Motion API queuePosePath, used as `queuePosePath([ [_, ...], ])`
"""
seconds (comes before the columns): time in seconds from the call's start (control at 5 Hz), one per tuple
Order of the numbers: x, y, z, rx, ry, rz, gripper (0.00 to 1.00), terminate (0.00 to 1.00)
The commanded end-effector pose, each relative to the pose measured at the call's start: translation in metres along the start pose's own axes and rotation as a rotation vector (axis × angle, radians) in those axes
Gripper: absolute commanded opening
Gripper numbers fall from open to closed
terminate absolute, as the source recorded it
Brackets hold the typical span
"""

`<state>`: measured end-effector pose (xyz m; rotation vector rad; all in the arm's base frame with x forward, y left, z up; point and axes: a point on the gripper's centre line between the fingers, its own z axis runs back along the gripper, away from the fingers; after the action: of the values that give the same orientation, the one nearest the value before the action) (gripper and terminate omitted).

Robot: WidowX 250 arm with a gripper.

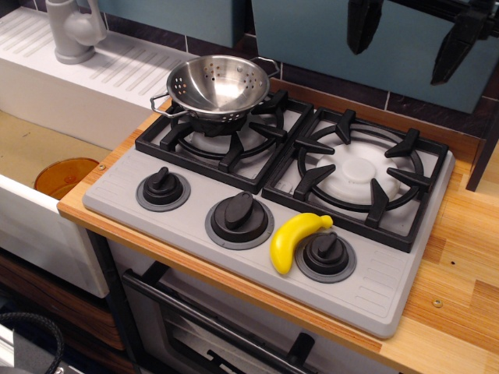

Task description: End effector reaching pot or pan

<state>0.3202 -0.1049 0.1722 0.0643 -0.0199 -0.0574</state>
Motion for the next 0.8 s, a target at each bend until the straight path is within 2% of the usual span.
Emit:
queuePosePath([
  [0.0,0.0,0.0,0.0,0.0,0.0,0.0,1.0,0.0],
  [0.6,0.029,0.05,-0.017,0.012,-0.131,-0.047,1.0,0.0],
])
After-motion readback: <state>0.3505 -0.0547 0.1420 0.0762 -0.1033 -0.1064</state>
